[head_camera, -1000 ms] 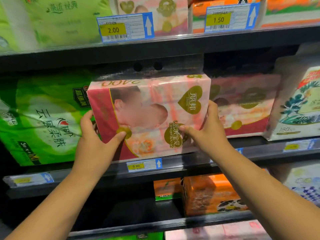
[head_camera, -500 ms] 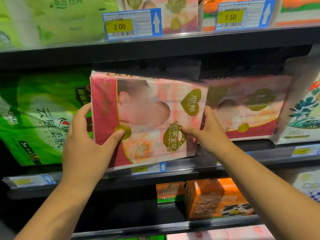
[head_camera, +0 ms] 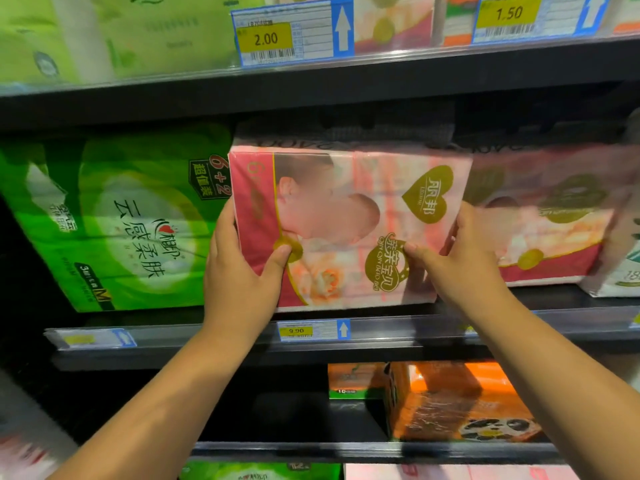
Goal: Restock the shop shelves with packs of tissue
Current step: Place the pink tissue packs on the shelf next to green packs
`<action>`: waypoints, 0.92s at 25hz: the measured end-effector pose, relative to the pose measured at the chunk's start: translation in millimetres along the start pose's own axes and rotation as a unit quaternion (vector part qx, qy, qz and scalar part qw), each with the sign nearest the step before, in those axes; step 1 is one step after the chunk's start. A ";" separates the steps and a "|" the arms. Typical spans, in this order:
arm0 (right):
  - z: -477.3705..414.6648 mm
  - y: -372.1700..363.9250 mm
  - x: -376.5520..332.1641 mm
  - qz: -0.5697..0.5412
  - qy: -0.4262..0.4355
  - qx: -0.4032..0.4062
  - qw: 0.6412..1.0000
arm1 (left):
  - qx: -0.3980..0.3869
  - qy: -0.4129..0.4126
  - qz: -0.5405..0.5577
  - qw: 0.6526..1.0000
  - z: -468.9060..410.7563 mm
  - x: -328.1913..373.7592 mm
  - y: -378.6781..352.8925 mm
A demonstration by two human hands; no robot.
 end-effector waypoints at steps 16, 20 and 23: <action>-2.7 0.3 4.7 0.260 -0.026 0.001 0.965 | -0.048 0.073 -0.073 0.993 -11.8 -19.8 -32.2; -12.7 -6.7 3.7 0.311 -0.048 0.021 0.949 | -0.041 0.073 -0.167 0.982 -12.7 -22.6 -31.8; -22.3 -9.9 2.6 0.379 -0.077 0.028 0.922 | -0.019 0.056 -0.220 0.974 -8.6 -20.2 -28.5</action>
Point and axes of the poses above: each hand's wrist, its own z-axis away from the middle knuckle, its own y-axis out of the back of the hand, x = y × z, the point moved 3 cm from there along -z, towards the middle knuckle, and after that the axes turned 14 degrees about -x, right-handed, at the moved point
